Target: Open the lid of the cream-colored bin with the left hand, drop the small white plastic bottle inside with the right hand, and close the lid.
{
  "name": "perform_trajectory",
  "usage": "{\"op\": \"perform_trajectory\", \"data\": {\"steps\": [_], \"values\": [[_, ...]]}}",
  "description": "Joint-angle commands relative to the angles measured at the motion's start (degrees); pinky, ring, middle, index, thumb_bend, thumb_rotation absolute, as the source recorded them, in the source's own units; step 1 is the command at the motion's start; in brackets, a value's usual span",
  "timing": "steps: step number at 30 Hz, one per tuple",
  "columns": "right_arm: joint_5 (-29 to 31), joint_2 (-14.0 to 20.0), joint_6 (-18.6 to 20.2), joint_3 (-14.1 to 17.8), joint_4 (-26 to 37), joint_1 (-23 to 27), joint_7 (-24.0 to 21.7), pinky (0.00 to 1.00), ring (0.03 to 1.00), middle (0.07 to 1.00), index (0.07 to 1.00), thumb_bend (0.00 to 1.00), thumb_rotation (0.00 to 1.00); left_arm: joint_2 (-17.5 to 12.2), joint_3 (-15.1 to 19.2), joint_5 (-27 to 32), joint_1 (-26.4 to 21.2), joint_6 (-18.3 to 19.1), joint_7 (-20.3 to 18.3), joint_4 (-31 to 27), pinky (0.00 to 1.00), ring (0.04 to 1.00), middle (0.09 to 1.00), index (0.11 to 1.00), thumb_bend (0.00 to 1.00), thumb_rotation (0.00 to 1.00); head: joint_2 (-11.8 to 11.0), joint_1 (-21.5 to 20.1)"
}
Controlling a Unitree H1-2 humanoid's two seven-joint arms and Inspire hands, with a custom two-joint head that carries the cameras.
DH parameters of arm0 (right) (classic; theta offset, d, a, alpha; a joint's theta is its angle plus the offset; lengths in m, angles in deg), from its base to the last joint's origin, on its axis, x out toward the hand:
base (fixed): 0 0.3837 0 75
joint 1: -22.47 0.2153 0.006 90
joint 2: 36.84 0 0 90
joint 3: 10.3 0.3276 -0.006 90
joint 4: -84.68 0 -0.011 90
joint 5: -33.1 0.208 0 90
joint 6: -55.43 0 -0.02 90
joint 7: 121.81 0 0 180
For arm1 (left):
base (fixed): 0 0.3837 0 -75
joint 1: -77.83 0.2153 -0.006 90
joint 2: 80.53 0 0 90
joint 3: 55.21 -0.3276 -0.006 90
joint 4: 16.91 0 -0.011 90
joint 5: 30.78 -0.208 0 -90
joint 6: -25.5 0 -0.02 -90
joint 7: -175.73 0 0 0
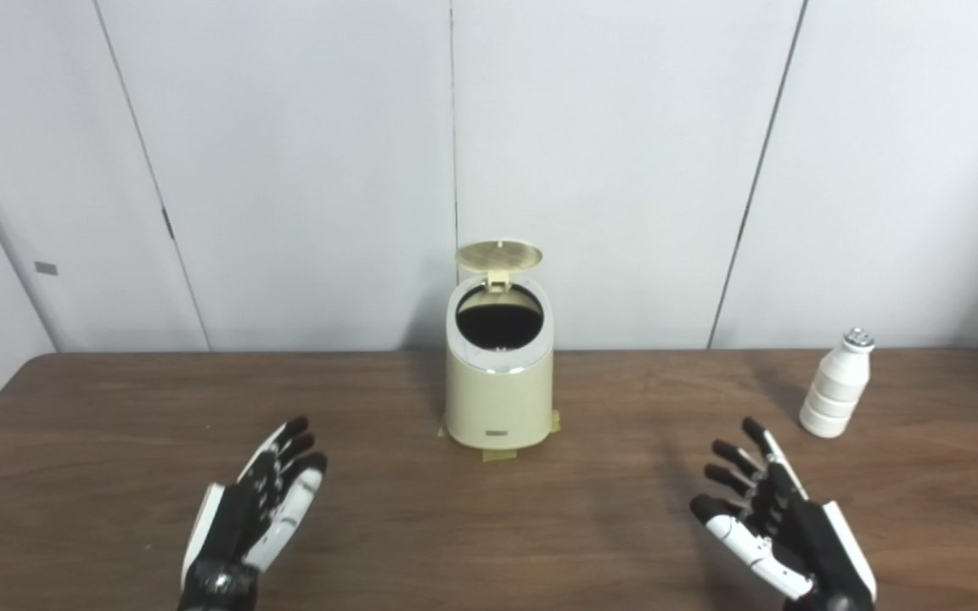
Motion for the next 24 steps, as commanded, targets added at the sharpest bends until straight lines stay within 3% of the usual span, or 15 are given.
{"op": "perform_trajectory", "data": {"steps": [1, 2, 4, 11, 17, 24], "values": [[-1.16, 1.73, -0.39, 1.17, 2.34, 1.75, 1.09, 0.72, 0.838, 0.881, 0.951, 0.65, 0.41, -0.71, -0.32, 1.58, -0.62, -3.03, 1.38, -0.04, 0.97, 0.945, 0.941, 0.982, 0.48, 0.68, 0.26, -1.16], [-2.03, 2.31, -0.44, 1.69, 2.19, 2.01, 1.51, 0.78, 0.856, 0.882, 0.943, 0.69, 0.41, -0.75, -0.28, 2.43, -0.29, -3.59, 1.63, 0.5, 0.96, 0.949, 0.952, 0.986, 0.48, 0.68, 0.26, -1.16], [-3.26, 3.56, -0.93, 2.76, 1.65, 2.43, 2.33, 0.8, 0.863, 0.889, 0.941, 0.72, 0.38, -0.72, -0.03, 4.59, 0.21, -4.77, 2.04, 1.64, 0.96, 0.948, 0.97, 0.995, 0.47, 0.65, 0.66, -3.33], [-7.04, 8.39, -2.53, 5.95, -1.36, 4.09, 4.75, 0.73, 0.85, 0.897, 0.934, 0.8, 0.27, -1.45, 0.55, 10.38, 0.82, -7.65, 2.86, 4.05, 0.95, 0.954, 0.982, 1.0, 0.42, 0.57, 1.16, -7.91], [-14.99, 9.63, 3.34, 6.2, 1.19, 6.32, 7.22, 0.66, 0.804, 0.851, 0.909, 0.85, 0.28, -1.98, 1.25, 14.19, 0.59, -6.22, 3.3, 3.74, 0.98, 0.969, 0.989, 1.0, 0.38, 0.56, 2.0, -11.55], [-17.87, 10.82, 7.91, 7.86, 1.97, 8.6, 7.0, 0.7, 0.806, 0.838, 0.884, 0.85, 0.29, -2.02, 0.56, 15.33, 0.83, -3.67, 4.88, 2.32, 0.99, 0.984, 0.991, 1.0, 0.37, 0.54, 2.4, -13.02]]}}
